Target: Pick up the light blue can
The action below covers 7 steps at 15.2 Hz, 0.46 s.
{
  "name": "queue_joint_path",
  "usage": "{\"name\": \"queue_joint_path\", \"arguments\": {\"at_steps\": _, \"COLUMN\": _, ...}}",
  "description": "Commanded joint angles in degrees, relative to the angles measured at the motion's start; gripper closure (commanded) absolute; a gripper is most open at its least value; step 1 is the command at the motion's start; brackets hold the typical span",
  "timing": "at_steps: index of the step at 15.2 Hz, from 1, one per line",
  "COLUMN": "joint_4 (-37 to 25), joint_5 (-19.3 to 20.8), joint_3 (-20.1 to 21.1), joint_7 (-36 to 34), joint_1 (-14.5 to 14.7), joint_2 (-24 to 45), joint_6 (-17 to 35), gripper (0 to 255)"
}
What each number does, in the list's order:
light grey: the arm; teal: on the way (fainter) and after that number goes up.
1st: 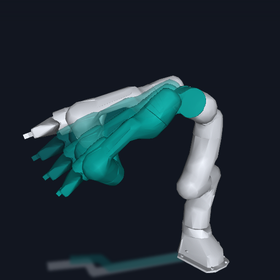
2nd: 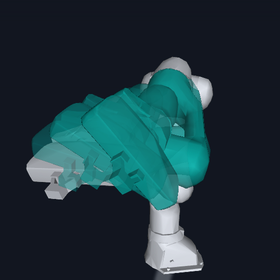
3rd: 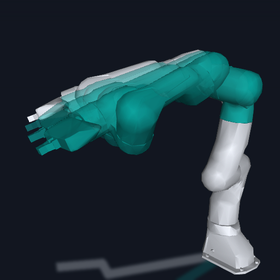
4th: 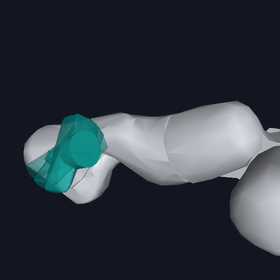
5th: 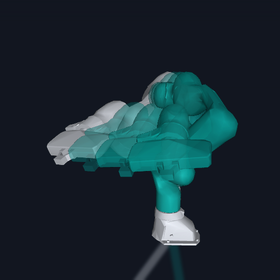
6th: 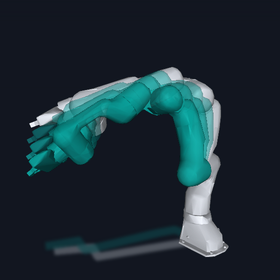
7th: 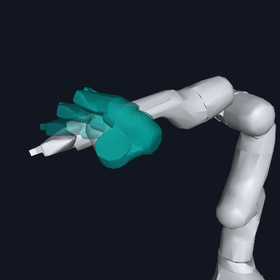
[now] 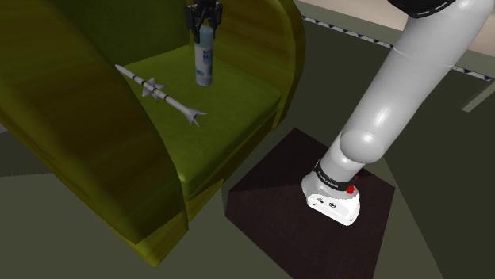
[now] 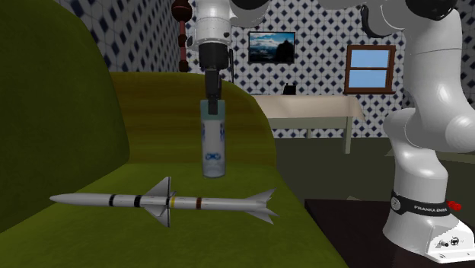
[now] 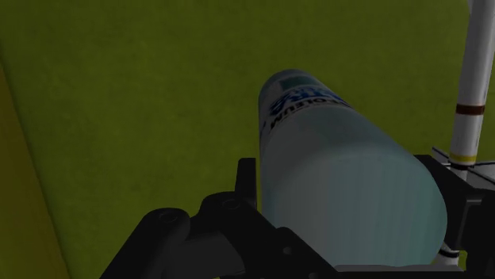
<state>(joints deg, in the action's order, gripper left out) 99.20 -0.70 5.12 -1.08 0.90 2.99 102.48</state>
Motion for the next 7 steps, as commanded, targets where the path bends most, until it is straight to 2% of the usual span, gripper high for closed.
{"name": "queue_joint_path", "arguments": {"at_steps": 1, "joint_4": -1.41, "joint_5": -0.01, "joint_3": -0.06, "joint_7": 0.10, "joint_1": -0.07, "joint_2": -0.21, "joint_6": -1.59, "gripper": 255}}
{"name": "queue_joint_path", "arguments": {"at_steps": 7, "joint_4": -4.90, "joint_5": 0.01, "joint_3": -0.05, "joint_7": 0.04, "joint_1": -0.06, "joint_2": 0.02, "joint_6": -4.85, "gripper": 255}}
